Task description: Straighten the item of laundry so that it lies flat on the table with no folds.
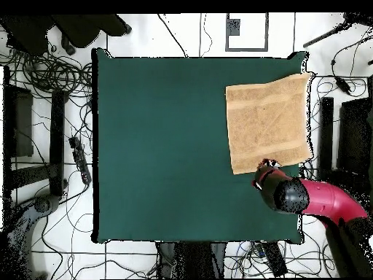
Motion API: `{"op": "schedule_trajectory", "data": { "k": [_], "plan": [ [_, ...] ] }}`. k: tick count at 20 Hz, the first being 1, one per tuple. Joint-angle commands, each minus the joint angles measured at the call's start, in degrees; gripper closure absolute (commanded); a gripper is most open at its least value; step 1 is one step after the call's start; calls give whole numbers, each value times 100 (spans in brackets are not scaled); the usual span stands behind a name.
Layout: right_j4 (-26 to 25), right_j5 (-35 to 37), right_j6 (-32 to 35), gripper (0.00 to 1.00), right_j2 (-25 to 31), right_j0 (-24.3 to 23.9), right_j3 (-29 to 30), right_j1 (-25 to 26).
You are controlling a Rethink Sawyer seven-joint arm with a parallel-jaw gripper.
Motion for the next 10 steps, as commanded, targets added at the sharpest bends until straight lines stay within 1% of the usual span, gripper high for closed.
{"op": "schedule_trajectory", "data": {
  "k": [1, 5, 8, 10],
  "plan": [
    [-20, 302, 589, 100, 265, 274, 46, 240],
    [-176, -77, 789, 100, 136, 377, -84, 661],
    [-234, -292, 918, 100, 55, 440, -117, 858],
    [-235, -385, 1001, 100, 13, 471, -76, 904]
  ]
}}
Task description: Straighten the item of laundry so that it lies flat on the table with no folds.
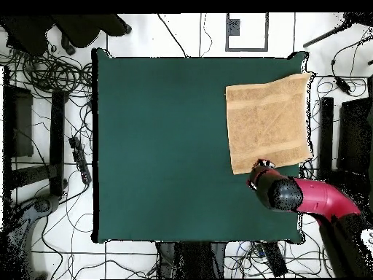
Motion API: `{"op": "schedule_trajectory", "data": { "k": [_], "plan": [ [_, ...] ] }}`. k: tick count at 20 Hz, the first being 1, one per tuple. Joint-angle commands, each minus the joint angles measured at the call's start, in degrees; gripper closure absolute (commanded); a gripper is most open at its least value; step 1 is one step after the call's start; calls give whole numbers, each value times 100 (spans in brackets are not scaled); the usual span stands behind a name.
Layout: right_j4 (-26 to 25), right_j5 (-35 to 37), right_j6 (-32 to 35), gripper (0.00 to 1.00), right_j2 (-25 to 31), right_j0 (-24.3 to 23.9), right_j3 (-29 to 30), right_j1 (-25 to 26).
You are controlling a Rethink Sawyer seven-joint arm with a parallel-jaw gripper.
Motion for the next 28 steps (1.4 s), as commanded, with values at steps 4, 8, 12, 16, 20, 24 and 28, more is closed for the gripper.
{"op": "schedule_trajectory", "data": {
  "k": [4, 8, 12, 16, 20, 24, 28],
  "plan": [
    [-219, -502, 1137, 100, -65, 473, -5, 698],
    [-185, -529, 1090, 100, -77, 427, 38, 664],
    [-175, -652, 1118, 100, -131, 474, -30, 786],
    [-192, -832, 1171, 100, -211, 545, -154, 974],
    [-179, -1028, 1193, 100, -274, 541, -196, 1115],
    [-115, -1264, 1340, 100, -395, 681, -181, 1199],
    [-85, -1488, 1411, 100, -462, 719, -182, 1315]
  ]
}}
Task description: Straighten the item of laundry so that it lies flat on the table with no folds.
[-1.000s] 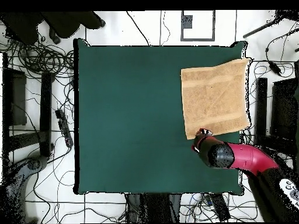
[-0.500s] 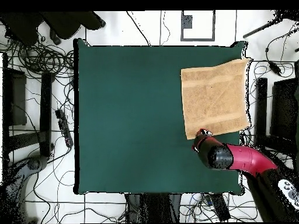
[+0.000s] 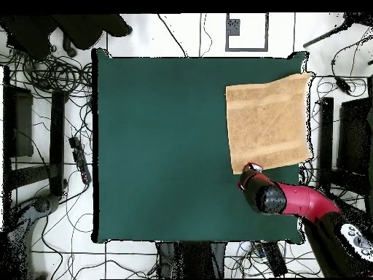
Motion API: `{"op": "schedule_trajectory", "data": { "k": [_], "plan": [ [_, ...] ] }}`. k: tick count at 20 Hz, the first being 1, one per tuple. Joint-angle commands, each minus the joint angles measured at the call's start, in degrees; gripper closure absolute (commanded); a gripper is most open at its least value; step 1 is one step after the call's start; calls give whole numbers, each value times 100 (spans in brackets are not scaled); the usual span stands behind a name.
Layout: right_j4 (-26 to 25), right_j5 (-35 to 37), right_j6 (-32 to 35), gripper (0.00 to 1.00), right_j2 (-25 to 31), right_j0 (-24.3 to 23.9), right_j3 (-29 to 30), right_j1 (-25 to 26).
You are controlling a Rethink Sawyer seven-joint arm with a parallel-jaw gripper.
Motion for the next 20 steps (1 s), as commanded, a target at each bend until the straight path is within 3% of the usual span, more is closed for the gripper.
{"op": "schedule_trajectory", "data": {
  "k": [1, 10, 20],
  "plan": [
    [-88, -600, 1409, 100, 0, 410, -184, 769],
    [-56, -783, 1390, 100, -9, 326, -197, 940],
    [125, -273, 1105, 100, 411, 128, 46, 485]
  ]
}}
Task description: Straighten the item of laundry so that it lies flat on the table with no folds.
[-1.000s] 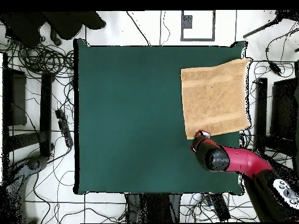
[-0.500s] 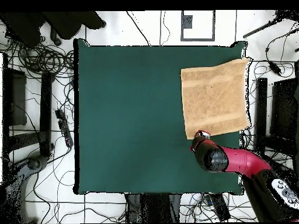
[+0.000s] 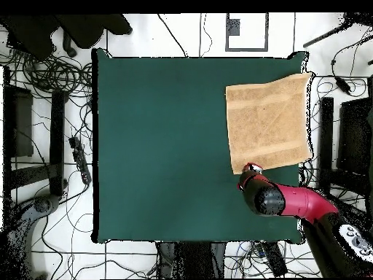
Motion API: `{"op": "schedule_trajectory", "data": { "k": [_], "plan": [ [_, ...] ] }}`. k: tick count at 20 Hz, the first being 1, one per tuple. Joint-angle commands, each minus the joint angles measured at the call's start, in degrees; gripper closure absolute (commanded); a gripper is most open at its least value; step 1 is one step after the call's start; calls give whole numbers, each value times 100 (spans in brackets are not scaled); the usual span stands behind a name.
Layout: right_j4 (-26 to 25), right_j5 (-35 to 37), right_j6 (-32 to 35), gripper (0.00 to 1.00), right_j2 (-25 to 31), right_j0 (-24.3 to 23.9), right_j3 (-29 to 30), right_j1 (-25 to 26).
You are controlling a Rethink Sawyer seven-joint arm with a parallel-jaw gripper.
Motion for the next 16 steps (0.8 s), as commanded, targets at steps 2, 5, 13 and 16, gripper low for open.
{"op": "schedule_trajectory", "data": {
  "k": [2, 5, 13, 16],
  "plan": [
    [184, 47, 1057, 100, 581, 50, 99, 346],
    [292, 194, 1058, 100, 646, 84, 212, 138],
    [457, 355, 991, 100, 850, 25, 331, -43],
    [487, 345, 1028, 100, 851, 56, 359, -106]
  ]
}}
